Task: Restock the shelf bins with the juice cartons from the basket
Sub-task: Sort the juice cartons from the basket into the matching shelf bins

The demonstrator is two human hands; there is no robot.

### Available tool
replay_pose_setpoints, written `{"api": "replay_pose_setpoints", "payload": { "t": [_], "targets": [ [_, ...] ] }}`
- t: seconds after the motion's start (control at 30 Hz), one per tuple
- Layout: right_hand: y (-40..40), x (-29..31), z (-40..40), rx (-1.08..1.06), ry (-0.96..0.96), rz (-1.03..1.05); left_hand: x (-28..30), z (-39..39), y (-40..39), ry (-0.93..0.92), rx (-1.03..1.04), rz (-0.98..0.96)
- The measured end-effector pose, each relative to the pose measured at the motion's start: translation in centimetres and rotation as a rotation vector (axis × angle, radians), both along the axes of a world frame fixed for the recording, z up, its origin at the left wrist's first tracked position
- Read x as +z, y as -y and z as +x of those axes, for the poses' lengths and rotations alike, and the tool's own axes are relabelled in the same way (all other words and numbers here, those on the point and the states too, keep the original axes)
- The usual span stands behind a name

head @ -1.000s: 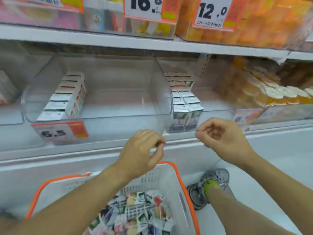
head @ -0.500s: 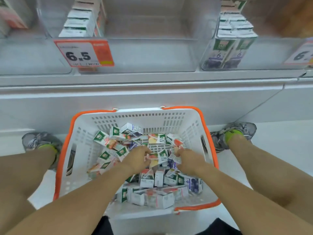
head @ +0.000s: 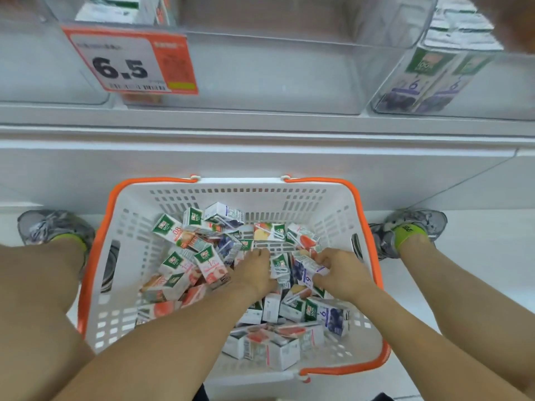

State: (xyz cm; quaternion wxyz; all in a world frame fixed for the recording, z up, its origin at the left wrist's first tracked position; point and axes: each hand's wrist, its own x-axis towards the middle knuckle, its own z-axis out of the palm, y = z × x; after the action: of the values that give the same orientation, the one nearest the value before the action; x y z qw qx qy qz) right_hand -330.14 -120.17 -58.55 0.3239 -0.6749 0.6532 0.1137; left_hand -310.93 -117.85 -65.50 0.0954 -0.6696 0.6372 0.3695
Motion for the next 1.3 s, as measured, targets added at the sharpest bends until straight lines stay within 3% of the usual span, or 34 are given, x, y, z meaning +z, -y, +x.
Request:
{"api": "replay_pose_setpoints", "payload": {
  "t": [0.1, 0.2, 0.3, 0.53, 0.6, 0.83, 0.93, 1.1, 1.2, 1.3],
  "targets": [
    [0.3, 1.1, -0.2, 0.007, 0.062, -0.037, 0.0, -0.1, 0.4, 0.022, 0.020, -0.039],
    [0.9, 2.6, -0.4, 0.015, 0.101, -0.075, -0.3, 0.9, 0.7, -0.092, 0.131, -0.037],
    [1.6, 4.0, -0.7, -0.015, 0.140, -0.131, 1.1, 2.2, 1.5, -0.399, 0.375, 0.000],
    [2.9, 9.0, -1.3, -0.168, 0.405, -0.271, 8.9, 3.0, 4.1, -1.320, 0.712, 0.325],
    [3.0, 10.7, -1.4, -0.264, 0.522, -0.314, 12.0, 2.3, 4.5, -1.436, 0.715, 0.325],
    [2.8, 17.4, -2.9, -0.444, 0.867, -0.475, 20.4, -0.9, 5.3, -1.298, 0.578, -0.010],
    [2.5, 19.6, -3.8, -0.545, 1.027, -0.619, 23.6, -3.0, 5.9, -1.332, 0.598, -0.132],
    [2.5, 22.5, -5.2, -0.546, 1.284, -0.647, 28.4, -5.0, 7.6, -1.396, 0.572, -0.259],
    [3.6, 24.9, -6.3, -0.519, 1.339, -0.743, 31.0, -5.8, 8.7, -1.401, 0.482, -0.304],
    [6.3, 27.5, -8.2, -0.439, 1.198, -0.953, 32.8, -5.7, 9.8, -1.437, 0.449, -0.287]
  ]
}}
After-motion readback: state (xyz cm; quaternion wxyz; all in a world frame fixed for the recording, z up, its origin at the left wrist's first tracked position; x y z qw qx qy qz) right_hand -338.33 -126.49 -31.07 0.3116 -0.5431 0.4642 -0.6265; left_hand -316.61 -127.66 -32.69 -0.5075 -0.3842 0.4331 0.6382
